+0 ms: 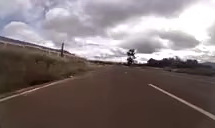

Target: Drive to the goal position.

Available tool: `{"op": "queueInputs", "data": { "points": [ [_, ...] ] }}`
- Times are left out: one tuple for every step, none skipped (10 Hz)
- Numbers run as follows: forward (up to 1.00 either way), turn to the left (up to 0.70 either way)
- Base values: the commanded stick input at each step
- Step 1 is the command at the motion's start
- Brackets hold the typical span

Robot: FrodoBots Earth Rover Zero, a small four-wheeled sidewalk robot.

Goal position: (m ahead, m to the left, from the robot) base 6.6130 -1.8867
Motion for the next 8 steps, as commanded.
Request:
{"op": "queueInputs", "data": {
  "points": [
    [0.70,0.01],
    [0.70,0.01],
    [0.70,0.01],
    [0.70,0.01],
    [0.70,0.01],
    [0.70,0.01],
    [0.70,0.01],
    [0.70,0.01]
  ]
}}
